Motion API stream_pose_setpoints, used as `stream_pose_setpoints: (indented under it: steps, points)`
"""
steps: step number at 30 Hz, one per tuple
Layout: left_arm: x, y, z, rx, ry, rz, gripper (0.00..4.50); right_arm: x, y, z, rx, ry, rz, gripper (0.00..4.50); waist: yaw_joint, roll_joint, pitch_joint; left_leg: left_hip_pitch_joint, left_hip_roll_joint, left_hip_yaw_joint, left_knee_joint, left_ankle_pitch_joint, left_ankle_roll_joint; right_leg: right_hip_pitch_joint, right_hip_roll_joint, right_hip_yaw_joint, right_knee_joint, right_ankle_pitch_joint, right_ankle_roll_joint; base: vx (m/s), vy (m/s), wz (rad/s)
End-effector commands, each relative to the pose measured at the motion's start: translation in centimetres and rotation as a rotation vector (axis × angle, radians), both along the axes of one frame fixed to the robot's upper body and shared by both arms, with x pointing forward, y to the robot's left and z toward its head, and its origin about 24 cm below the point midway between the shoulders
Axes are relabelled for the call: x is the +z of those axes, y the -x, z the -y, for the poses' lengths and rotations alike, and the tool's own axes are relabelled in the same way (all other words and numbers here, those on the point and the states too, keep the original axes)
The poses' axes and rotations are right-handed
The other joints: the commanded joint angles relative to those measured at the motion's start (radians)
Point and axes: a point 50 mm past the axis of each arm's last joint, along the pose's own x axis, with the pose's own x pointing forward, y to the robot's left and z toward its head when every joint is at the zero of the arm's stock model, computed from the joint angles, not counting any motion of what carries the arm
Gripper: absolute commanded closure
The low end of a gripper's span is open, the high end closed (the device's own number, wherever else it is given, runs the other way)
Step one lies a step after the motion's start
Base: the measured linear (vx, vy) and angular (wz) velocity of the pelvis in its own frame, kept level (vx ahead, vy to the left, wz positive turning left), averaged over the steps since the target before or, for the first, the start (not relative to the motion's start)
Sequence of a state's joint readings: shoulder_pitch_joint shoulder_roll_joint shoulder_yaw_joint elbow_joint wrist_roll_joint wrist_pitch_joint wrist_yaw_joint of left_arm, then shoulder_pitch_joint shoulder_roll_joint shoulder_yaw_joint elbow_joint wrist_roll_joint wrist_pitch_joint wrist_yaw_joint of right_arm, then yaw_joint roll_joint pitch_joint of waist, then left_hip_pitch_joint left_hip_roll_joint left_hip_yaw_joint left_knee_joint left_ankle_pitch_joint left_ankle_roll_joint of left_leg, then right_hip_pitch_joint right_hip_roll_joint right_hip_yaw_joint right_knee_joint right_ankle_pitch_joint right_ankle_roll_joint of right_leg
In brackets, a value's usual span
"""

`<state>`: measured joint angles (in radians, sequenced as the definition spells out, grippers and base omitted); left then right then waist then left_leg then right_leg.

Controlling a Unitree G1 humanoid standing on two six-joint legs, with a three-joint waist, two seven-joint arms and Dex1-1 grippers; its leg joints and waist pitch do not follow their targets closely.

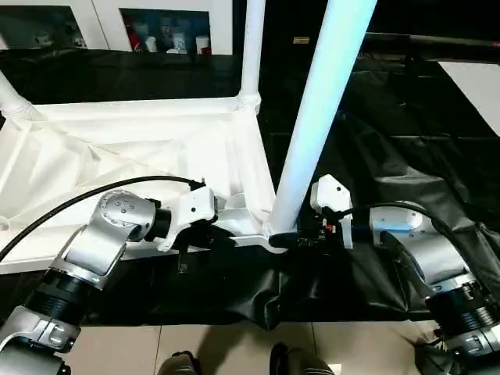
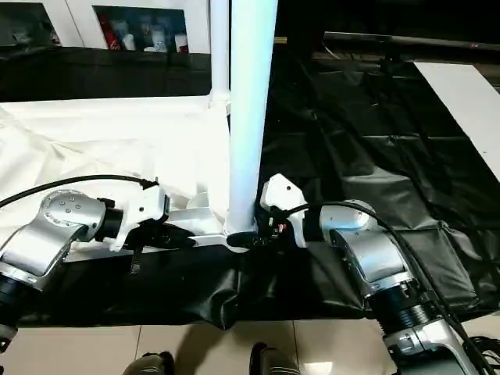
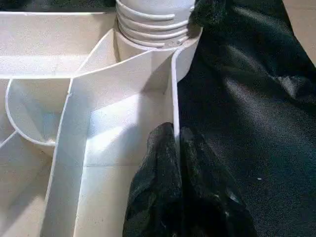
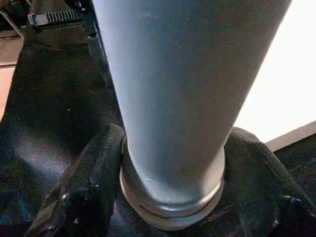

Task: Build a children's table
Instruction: Rotate leg to tighten

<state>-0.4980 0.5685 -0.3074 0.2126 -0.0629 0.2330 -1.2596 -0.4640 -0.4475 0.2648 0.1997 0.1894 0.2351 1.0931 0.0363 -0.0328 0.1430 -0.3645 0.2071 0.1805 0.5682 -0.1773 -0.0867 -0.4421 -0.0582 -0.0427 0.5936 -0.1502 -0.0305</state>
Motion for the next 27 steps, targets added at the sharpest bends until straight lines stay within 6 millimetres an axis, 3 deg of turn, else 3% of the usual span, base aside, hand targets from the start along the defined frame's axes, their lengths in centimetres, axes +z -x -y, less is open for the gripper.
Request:
stream_pose_setpoints:
  steps: [1, 3, 5, 6, 7, 8, 11, 13, 16, 17, 18, 24, 27]
  points:
    - [-1.1, 0.4, 0.4, 0.005, -0.016, -0.033, 4.5, -1.2, 0.1, 0.2, -0.061, 0.014, -0.036, 1.83, 0.001, 0.002, -0.069, 0.004, 0.013, 0.003, -0.055, -0.134, 0.073, 0.069, -0.058, 0.044, -0.056, -0.195, -0.225, 0.0, 0.0, 0.0]
    - [-1.3, 0.2, 0.4, 0.022, -0.026, -0.024, 4.5, -1.5, -0.2, 0.2, -0.109, 0.012, -0.039, 1.83, 0.0, 0.002, -0.066, 0.004, 0.013, 0.003, -0.056, -0.151, 0.066, 0.067, -0.058, 0.044, -0.062, -0.234, -0.215, 0.0, 0.0, 0.0]
    - [-1.6, -0.4, 0.5, 0.092, -0.041, -0.01, 4.5, -2.2, -0.8, 0.0, -0.233, 0.006, -0.047, 1.83, 0.0, 0.004, -0.06, 0.008, 0.013, 0.002, -0.06, -0.192, 0.044, 0.061, -0.06, 0.044, -0.073, -0.341, -0.185, 0.0, 0.0, 0.0]
    - [-1.7, -0.7, 0.8, 0.125, -0.039, -0.003, 4.5, -2.6, -1.1, -0.2, -0.301, -0.003, -0.056, 1.83, -0.002, 0.0, -0.055, 0.008, 0.011, -0.001, -0.063, -0.222, 0.031, 0.061, -0.062, 0.043, -0.081, -0.412, -0.163, 0.0, 0.0, 0.0]
    - [-1.9, -1.3, 1.4, 0.178, -0.037, 0.018, 4.5, -3.2, -1.6, -0.7, -0.416, -0.022, -0.075, 1.83, -0.007, 0.0, -0.053, 0.007, 0.01, -0.001, -0.065, -0.236, 0.024, 0.058, -0.061, 0.044, -0.084, -0.45, -0.151, 0.0, 0.0, 0.0]
    - [-2.0, -1.5, 1.7, 0.199, -0.034, 0.022, 4.5, -3.5, -1.8, -1.0, -0.469, -0.03, -0.087, 1.83, -0.004, 0.0, -0.055, 0.011, 0.007, -0.007, -0.066, -0.252, 0.004, 0.057, -0.064, 0.041, -0.091, -0.529, -0.118, 0.0, 0.0, 0.0]
    - [-2.2, -2.4, 3.7, 0.29, -0.012, 0.016, 4.5, -4.6, -2.4, -2.5, -0.698, -0.072, -0.15, 1.83, -0.011, -0.003, -0.05, 0.009, 0.003, -0.015, -0.074, -0.28, -0.011, 0.055, -0.063, 0.036, -0.103, -0.617, -0.065, 0.0, 0.0, 0.0]
    - [-2.3, -2.9, 4.9, 0.332, 0.007, 0.001, 4.5, -5.0, -2.7, -3.4, -0.801, -0.097, -0.177, 1.83, -0.014, -0.002, -0.049, 0.021, 0.0, -0.018, -0.073, -0.324, -0.016, 0.045, -0.065, 0.031, -0.116, -0.676, -0.037, 0.0, 0.0, 0.0]
    - [-2.4, -3.9, 6.5, 0.403, 0.037, -0.007, 4.5, -5.4, -3.1, -4.7, -0.932, -0.143, -0.235, 1.83, -0.015, -0.003, -0.052, 0.017, 0.0, -0.019, -0.079, -0.327, -0.009, 0.048, -0.061, 0.026, -0.12, -0.635, -0.028, 0.0, 0.0, 0.0]
    - [-2.3, -4.2, 6.9, 0.425, 0.04, -0.002, 4.5, -5.4, -3.3, -5.1, -0.944, -0.132, -0.221, 1.83, -0.015, 0.001, -0.049, 0.029, -0.004, -0.02, -0.078, -0.368, -0.01, 0.037, -0.06, 0.023, -0.128, -0.668, -0.018, 0.0, 0.0, 0.0]
    - [-2.3, -4.2, 6.9, 0.425, 0.04, -0.002, 4.5, -5.4, -3.3, -5.1, -0.944, -0.132, -0.221, 1.83, -0.015, 0.001, -0.049, 0.029, -0.004, -0.02, -0.078, -0.368, -0.01, 0.037, -0.06, 0.023, -0.128, -0.668, -0.018, 0.0, 0.0, 0.0]
    - [-2.2, -4.9, 7.2, 0.427, -0.002, 0.039, 4.5, -4.4, -3.8, -6.4, -0.883, -0.101, -0.113, 1.83, -0.015, 0.003, -0.049, 0.03, -0.002, -0.028, -0.09, -0.402, 0.01, 0.047, -0.066, 0.014, -0.143, -0.654, -0.008, 0.0, 0.0, 0.0]
    - [-2.3, -4.8, 6.7, 0.406, -0.021, 0.046, 4.5, -3.8, -3.9, -5.9, -0.873, -0.15, -0.088, 1.14, -0.011, 0.001, -0.049, 0.026, 0.001, -0.027, -0.095, -0.379, 0.019, 0.048, -0.068, 0.021, -0.138, -0.604, -0.028, 0.0, 0.0, 0.0]
